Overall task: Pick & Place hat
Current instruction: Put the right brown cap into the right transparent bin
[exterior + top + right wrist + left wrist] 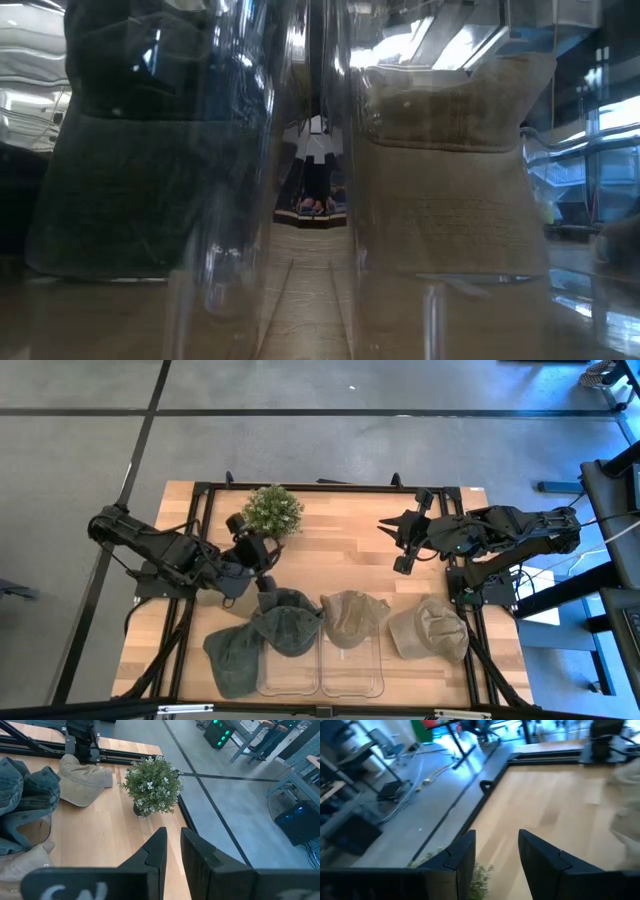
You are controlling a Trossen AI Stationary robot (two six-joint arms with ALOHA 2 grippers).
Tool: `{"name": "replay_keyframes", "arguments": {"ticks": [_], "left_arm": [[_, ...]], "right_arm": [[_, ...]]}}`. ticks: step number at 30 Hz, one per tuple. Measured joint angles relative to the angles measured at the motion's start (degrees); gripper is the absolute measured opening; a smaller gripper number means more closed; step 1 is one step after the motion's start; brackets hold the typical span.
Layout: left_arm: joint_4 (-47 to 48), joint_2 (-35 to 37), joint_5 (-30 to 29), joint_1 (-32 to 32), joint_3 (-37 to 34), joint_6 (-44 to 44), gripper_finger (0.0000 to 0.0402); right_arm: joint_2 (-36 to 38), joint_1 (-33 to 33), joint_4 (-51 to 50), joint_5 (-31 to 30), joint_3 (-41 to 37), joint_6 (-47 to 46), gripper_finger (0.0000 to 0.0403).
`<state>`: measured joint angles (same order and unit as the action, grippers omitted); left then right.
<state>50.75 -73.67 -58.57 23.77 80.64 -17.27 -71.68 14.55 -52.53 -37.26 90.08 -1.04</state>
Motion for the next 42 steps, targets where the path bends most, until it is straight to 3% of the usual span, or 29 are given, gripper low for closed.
{"name": "replay_keyframes", "arguments": {"ticks": [2, 4, 6, 11, 13, 15, 21, 26, 31, 34, 37, 42], "left_arm": [[-0.4, 0.0, 0.7, -1.1, 0.0, -0.7, 0.0143], [-2.4, 0.0, 5.2, -2.3, 0.0, 0.0, 0.0143], [-5.3, 0.5, 14.9, -3.8, 0.0, 2.9, 0.0143], [-15.7, 1.2, 48.1, -9.6, 0.0, 15.9, 0.0143], [-19.5, 1.4, 56.9, -11.9, 0.0, 19.5, 0.0143], [-21.6, 1.8, 61.5, -13.9, -0.2, 20.1, 0.0144], [-35.3, 5.6, 64.7, -18.2, -9.7, 18.2, 0.0143], [-48.3, 11.9, 68.6, -21.3, -22.2, 15.6, 0.0143], [-54.9, 17.0, 66.7, -23.3, -29.1, 15.1, 0.0144], [-55.2, 18.3, 65.6, -24.2, -30.0, 13.6, 0.0143], [-55.3, 18.8, 65.8, -24.4, -30.0, 12.6, 0.0143], [-55.2, 18.8, 65.9, -24.4, -30.0, 12.6, 0.0143]], "right_arm": [[0.0, 0.0, 0.0, 0.0, 0.0, 0.0, 0.0058], [0.0, 0.0, 0.0, 0.0, 0.0, 0.0, 0.0058], [0.0, 0.0, 0.0, 0.0, 0.0, 0.0, 0.0058], [0.0, 0.0, 0.0, -0.1, 0.0, 4.7, 0.0058], [0.0, 0.0, 0.1, -0.1, 0.0, 11.2, 0.0058], [0.0, 0.0, 0.9, 0.1, 0.0, 16.2, 0.0058], [-0.2, 0.0, 2.7, 4.0, 0.0, 13.4, 0.0058], [-1.7, 0.0, 8.4, 11.0, 0.0, -3.9, 0.0058], [-3.1, 0.0, 11.5, 11.7, 0.0, -7.8, 0.0058], [-4.4, 0.0, 15.6, 12.4, 0.0, -14.9, 0.0058], [-4.7, 0.0, 8.6, 18.5, 0.0, -22.4, 0.0058], [-4.7, 1.1, -14.3, 23.2, -0.6, -47.6, 0.0058]]}}
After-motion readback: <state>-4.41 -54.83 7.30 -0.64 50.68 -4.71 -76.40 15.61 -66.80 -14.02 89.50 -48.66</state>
